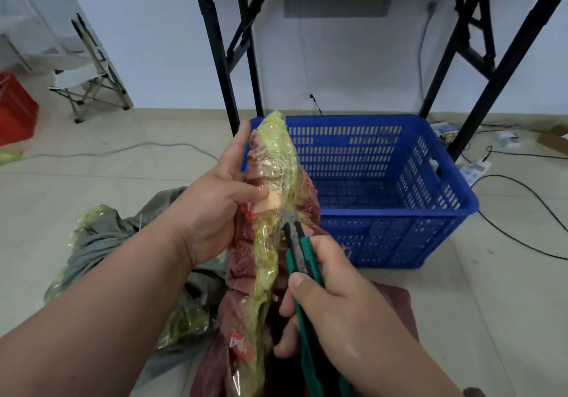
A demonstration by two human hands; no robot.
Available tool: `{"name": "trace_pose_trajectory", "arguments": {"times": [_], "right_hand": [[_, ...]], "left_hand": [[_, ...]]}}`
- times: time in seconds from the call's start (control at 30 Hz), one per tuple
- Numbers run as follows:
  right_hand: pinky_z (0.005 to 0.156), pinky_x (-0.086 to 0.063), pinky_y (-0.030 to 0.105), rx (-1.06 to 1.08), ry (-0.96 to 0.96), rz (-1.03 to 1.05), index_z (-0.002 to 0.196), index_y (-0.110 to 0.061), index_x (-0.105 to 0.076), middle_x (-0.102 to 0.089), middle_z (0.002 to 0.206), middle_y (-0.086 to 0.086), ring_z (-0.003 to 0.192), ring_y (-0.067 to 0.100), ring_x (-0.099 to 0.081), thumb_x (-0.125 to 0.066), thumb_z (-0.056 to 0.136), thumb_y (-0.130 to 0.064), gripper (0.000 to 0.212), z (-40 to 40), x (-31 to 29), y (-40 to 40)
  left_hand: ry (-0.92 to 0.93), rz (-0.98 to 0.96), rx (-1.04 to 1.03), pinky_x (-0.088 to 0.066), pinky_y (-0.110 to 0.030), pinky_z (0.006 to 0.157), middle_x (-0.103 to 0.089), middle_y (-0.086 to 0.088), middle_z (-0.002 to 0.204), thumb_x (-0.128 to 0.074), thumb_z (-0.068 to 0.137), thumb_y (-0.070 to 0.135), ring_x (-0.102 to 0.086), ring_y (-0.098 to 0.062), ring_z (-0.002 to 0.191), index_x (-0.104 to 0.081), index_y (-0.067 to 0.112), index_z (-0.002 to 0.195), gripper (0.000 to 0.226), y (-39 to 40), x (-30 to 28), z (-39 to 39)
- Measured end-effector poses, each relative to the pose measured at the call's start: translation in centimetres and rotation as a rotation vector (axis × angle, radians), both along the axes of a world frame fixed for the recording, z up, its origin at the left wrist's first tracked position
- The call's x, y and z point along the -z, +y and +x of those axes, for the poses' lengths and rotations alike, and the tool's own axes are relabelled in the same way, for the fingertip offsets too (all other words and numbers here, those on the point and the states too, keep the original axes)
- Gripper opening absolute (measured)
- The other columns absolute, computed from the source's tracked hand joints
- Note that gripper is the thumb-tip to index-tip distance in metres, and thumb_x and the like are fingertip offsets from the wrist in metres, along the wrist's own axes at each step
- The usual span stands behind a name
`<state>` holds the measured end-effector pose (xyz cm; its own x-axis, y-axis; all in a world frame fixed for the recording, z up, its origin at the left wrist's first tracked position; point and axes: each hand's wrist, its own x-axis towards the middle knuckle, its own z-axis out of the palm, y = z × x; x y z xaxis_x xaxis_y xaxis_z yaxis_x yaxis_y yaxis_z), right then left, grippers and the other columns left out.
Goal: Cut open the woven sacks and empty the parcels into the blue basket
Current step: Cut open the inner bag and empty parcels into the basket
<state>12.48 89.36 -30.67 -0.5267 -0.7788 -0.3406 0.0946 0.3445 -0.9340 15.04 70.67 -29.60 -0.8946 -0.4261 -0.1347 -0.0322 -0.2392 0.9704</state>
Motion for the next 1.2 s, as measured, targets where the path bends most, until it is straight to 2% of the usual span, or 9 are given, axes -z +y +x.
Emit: {"name": "trace_pose_trajectory", "arguments": {"times": [0.07,0.13,0.3,0.43,0.63,0.87,1.03,1.1,1.2], "right_hand": [[0.057,-0.054,0.020,0.051,0.007,0.011,0.116,-0.045,-0.041,-0.066,0.080,0.001,0.060,0.021,-0.072,-0.040,0.102,-0.021,0.027,0.2,-0.3,-0.4],[0.052,-0.052,0.021,0.103,-0.016,-0.003,0.110,-0.037,-0.046,-0.065,0.079,0.006,0.060,0.026,-0.072,-0.041,0.102,-0.019,0.021,0.2,-0.6,-0.4],[0.054,-0.058,0.033,0.087,-0.039,-0.043,0.100,-0.030,-0.050,-0.062,0.070,0.009,0.057,0.034,-0.070,-0.042,0.101,-0.015,0.017,0.7,-1.0,-0.6],[0.051,-0.055,0.028,0.079,-0.020,-0.057,0.098,-0.026,-0.050,-0.063,0.072,0.011,0.056,0.034,-0.070,-0.042,0.101,-0.017,0.013,0.9,-1.1,-0.9],[0.050,-0.055,0.032,0.088,0.040,0.007,0.097,-0.022,-0.047,-0.068,0.072,0.011,0.052,0.028,-0.070,-0.041,0.101,-0.019,0.008,1.0,-1.4,-1.5],[0.050,-0.056,0.033,0.115,0.029,0.038,0.099,-0.023,-0.047,-0.068,0.066,0.008,0.051,0.027,-0.069,-0.041,0.100,-0.020,0.007,1.2,-1.6,-1.2],[0.062,-0.060,0.047,0.199,0.248,0.095,0.098,-0.024,-0.047,-0.067,0.087,0.014,0.062,0.035,-0.070,-0.040,0.087,-0.027,0.014,0.6,-0.3,-2.9],[0.068,-0.059,0.048,0.160,0.298,0.117,0.095,-0.025,-0.046,-0.067,0.089,0.013,0.069,0.036,-0.069,-0.039,0.084,-0.029,0.014,0.9,0.1,-2.8],[0.060,-0.061,0.039,0.087,0.263,0.150,0.101,-0.022,-0.046,-0.068,0.089,0.014,0.055,0.025,-0.071,-0.039,0.096,-0.022,0.009,1.3,-0.1,-2.0]], "left_hand": [[-0.010,-0.015,-0.025,-0.054,-0.034,0.072,-0.060,-0.008,0.133,-0.040,0.089,-0.013,-0.058,-0.027,0.088,-0.043,0.042,0.141,0.076,0.2,-0.3,0.0],[-0.004,0.013,-0.058,-0.058,-0.033,0.072,-0.064,-0.005,0.127,-0.054,0.092,0.004,-0.067,-0.022,0.094,-0.046,0.035,0.140,0.058,0.3,-0.4,0.0],[-0.076,-0.119,-0.059,-0.057,-0.037,0.084,-0.068,-0.007,0.118,-0.077,0.064,0.017,-0.070,-0.022,0.099,-0.045,0.027,0.141,0.085,0.8,-0.3,0.1],[-0.143,-0.404,-0.061,-0.054,-0.041,0.094,-0.065,0.004,0.120,-0.080,0.075,0.017,-0.069,-0.015,0.101,-0.043,0.033,0.141,0.078,0.9,-1.0,0.0],[-0.173,-0.863,-0.084,-0.053,-0.029,0.091,-0.063,0.016,0.109,-0.076,0.080,0.022,-0.064,0.000,0.089,-0.041,0.034,0.142,0.072,1.9,-2.6,-0.7],[-0.083,-0.468,-0.174,-0.055,-0.039,0.092,-0.064,0.001,0.124,-0.075,0.076,0.012,-0.068,-0.011,0.100,-0.037,0.032,0.146,0.082,1.7,-1.0,-1.3],[-0.023,-0.583,-0.139,-0.050,-0.036,0.099,-0.061,0.019,0.122,-0.070,0.075,0.016,-0.064,-0.004,0.107,-0.035,0.033,0.147,0.082,2.7,-1.2,-1.6],[-0.003,-0.584,-0.171,-0.051,-0.035,0.097,-0.062,0.015,0.124,-0.071,0.078,0.011,-0.064,-0.004,0.108,-0.036,0.033,0.146,0.079,2.7,-1.1,-1.7],[0.024,-0.503,-0.244,-0.053,-0.037,0.095,-0.065,0.007,0.122,-0.070,0.081,0.006,-0.065,-0.008,0.108,-0.040,0.031,0.145,0.075,2.5,-0.4,-1.7]]}}
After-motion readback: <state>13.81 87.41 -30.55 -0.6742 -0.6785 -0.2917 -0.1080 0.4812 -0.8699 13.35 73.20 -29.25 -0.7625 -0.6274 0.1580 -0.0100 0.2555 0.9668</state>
